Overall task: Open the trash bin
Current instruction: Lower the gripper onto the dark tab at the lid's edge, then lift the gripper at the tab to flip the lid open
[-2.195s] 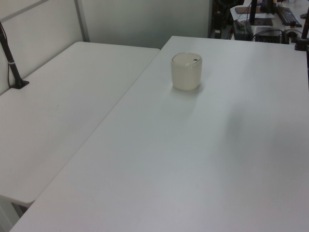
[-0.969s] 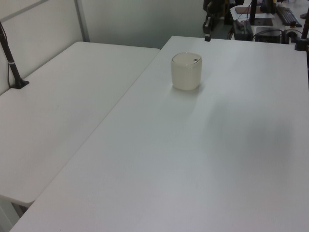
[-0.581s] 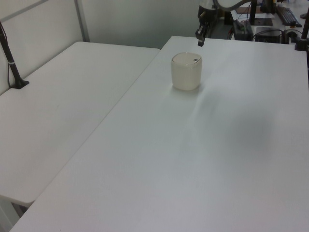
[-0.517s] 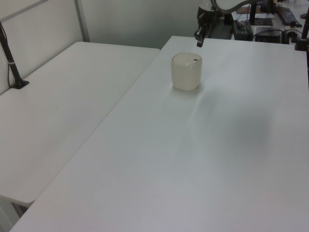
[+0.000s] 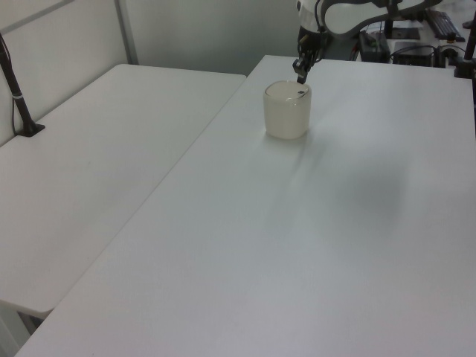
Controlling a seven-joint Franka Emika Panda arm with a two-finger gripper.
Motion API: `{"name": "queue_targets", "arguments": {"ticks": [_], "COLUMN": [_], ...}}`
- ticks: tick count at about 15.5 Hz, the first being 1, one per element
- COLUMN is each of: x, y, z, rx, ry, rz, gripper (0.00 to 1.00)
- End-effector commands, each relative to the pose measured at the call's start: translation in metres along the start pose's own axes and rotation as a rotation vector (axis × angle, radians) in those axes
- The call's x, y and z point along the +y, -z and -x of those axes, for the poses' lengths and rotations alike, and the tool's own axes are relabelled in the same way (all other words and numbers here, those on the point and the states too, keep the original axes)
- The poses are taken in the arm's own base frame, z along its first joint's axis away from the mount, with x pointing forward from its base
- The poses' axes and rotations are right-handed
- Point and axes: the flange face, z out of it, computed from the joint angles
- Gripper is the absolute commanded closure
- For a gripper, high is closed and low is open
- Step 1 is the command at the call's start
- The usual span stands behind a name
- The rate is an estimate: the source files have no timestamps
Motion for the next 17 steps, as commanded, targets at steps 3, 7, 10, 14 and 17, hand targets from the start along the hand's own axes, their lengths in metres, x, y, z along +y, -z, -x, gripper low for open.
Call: {"name": "queue_targets", "arguments": {"ticks": [3,7,10,14,17], "x": [-0.002,-0.004,-0.004,-0.008,-0.024], "y": [-0.024,-0.032,-0.031,0.027,0.073], "z": [0.000,0.002,0.002,0.002,0.010], "rx": [0.004,-0.012,-0.018,-0.008,-0.023], "ry": [-0.027,-0.024,-0.023,-0.042,-0.018], "rz": [-0.013,-0.014,-0.013,-0.064,-0.083], "gripper": [1.00,1.00,1.00,1.00,1.00]}}
